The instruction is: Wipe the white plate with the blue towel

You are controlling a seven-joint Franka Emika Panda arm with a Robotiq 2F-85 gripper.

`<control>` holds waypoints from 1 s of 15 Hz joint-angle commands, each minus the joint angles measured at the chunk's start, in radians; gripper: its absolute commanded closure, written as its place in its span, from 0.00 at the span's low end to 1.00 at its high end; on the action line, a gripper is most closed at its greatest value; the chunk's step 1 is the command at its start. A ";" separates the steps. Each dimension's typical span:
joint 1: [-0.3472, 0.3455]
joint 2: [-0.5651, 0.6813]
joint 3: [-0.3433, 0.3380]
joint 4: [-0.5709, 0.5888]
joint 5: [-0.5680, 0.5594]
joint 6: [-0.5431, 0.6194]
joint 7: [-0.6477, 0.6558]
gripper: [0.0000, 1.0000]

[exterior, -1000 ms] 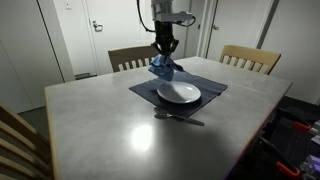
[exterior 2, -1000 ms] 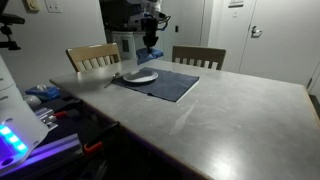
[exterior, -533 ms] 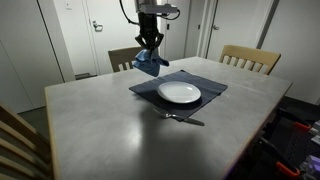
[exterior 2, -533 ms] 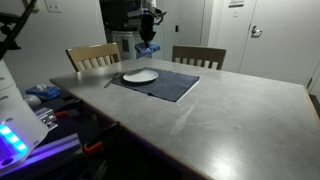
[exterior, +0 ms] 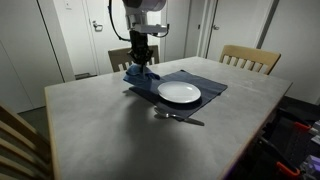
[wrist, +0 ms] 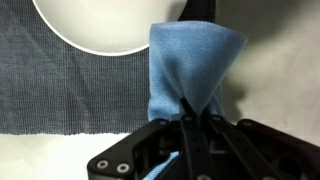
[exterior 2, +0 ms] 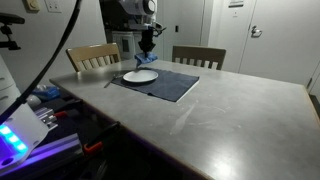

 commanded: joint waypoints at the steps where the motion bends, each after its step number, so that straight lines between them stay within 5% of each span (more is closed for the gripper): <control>1: -0.003 0.071 0.022 0.058 0.016 0.039 -0.057 0.98; 8: -0.005 0.118 0.037 0.040 0.015 0.108 -0.102 0.98; 9: -0.004 0.106 0.037 0.025 0.011 0.108 -0.108 0.68; 15: 0.007 0.000 0.039 -0.103 -0.004 0.119 -0.114 0.32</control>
